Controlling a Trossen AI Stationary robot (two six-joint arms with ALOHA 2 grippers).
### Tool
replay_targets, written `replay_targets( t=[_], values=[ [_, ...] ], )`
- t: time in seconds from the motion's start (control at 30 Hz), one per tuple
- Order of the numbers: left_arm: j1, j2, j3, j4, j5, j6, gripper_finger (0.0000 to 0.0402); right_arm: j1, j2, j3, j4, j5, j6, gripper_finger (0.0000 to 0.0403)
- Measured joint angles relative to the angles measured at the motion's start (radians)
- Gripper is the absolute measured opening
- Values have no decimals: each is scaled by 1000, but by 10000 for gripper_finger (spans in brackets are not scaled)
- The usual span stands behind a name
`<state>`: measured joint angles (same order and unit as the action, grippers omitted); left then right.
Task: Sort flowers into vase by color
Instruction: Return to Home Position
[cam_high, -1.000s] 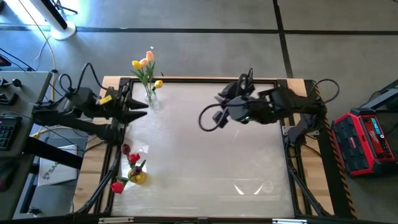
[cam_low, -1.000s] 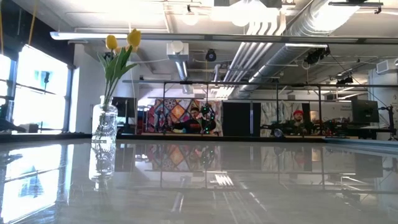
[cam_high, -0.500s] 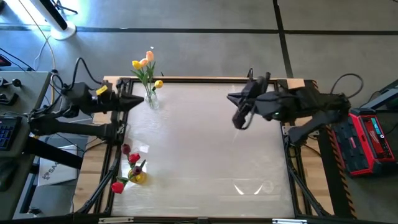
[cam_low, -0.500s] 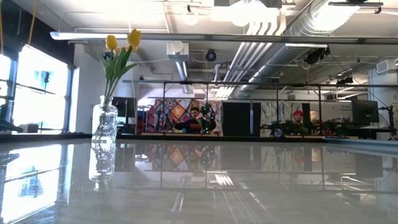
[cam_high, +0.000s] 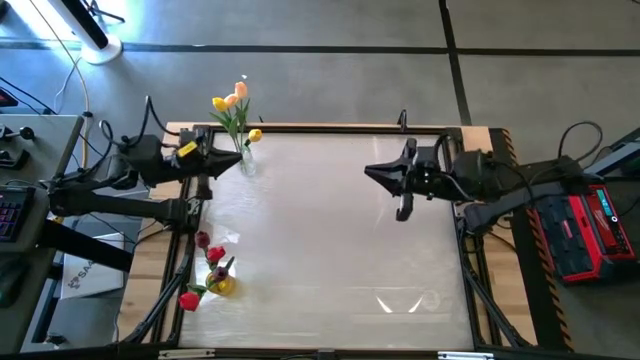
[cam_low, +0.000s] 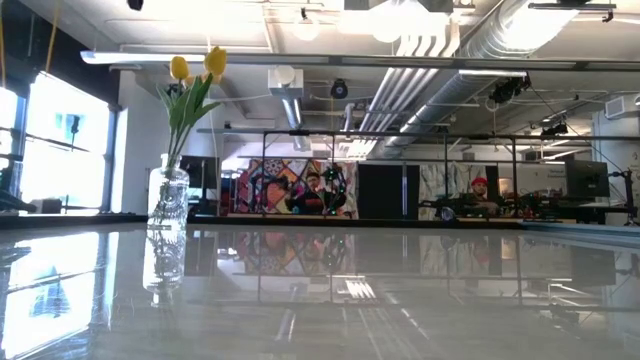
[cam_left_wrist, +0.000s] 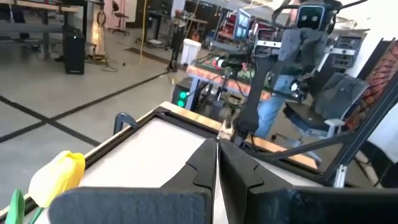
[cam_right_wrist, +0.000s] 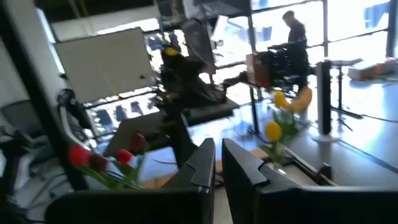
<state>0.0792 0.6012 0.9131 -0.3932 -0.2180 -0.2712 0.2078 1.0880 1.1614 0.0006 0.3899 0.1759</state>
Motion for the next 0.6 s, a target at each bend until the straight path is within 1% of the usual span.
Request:
replay_targets(
  t=[0.17, 0.27, 0.33, 0.43, 0.53, 0.6],
  values=[
    [13, 29, 0, 1, 3, 44, 5, -58, -93, -137, 25, -11, 27, 16],
    [33, 37, 0, 0, 57, 114, 1, -102, -175, -196, 36, -64, 52, 16],
    [41, 48, 0, -1, 97, 125, 1, -126, -231, -223, 40, -108, 37, 16],
    [52, 71, 0, -6, 113, 137, 0, -158, -314, -266, 45, -135, -5, 16],
    [64, 104, 0, -6, 130, 159, 0, -183, -372, -320, 54, -123, -18, 16],
    [72, 130, 0, -4, 135, 161, 0, -197, -393, -356, 72, -67, 8, 16]
  ],
)
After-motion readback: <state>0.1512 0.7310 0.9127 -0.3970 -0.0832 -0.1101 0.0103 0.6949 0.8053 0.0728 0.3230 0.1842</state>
